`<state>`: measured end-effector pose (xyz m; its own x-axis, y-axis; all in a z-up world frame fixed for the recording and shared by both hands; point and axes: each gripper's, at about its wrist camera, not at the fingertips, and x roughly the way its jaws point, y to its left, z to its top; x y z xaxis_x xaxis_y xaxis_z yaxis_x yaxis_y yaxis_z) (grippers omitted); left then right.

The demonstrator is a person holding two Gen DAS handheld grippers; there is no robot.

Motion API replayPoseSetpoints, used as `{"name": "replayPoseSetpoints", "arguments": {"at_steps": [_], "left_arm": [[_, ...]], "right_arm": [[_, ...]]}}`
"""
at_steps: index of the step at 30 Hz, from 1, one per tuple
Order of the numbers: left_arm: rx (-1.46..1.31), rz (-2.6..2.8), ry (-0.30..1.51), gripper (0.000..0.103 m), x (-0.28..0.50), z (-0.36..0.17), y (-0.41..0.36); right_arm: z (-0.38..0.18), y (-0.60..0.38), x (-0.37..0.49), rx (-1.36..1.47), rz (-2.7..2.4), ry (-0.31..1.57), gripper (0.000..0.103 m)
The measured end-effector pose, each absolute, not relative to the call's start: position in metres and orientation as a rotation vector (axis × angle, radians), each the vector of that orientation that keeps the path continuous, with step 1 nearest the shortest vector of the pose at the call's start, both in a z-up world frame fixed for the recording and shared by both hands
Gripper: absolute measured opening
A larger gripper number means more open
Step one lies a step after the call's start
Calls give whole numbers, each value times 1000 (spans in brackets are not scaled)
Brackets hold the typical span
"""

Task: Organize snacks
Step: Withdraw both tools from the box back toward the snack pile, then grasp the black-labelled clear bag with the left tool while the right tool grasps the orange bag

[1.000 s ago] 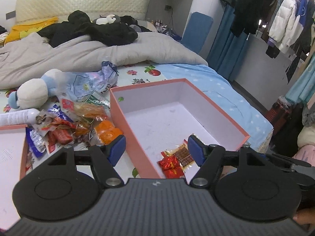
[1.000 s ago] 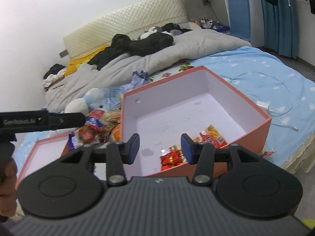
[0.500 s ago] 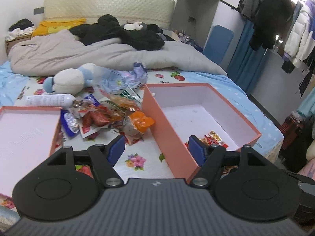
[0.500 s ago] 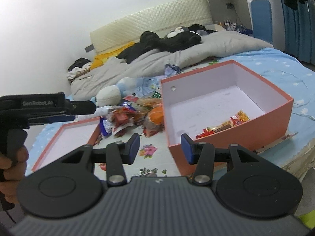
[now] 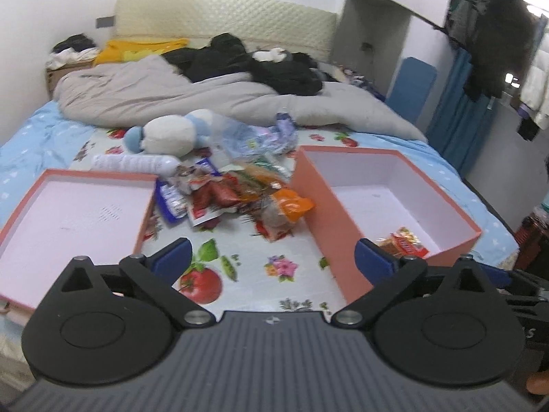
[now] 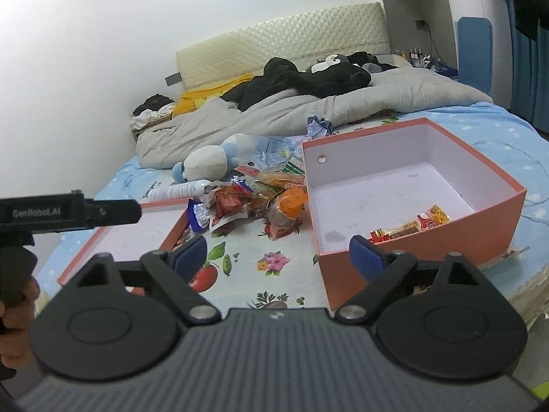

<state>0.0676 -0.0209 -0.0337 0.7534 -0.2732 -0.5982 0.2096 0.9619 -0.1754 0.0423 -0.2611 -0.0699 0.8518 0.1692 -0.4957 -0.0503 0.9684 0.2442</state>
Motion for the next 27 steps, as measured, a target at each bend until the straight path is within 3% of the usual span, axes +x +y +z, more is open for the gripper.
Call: {"name": "replayPoseSetpoints", "arguments": {"at_steps": [24,27], "left_arm": [[-176,-131,790,103,176,-87,20],[-220,-148,799,103,196,-97,30]], "right_arm": [[-90,-215,132,149,221,593,90],[-96,-201,154,101,242,611,82]]}}
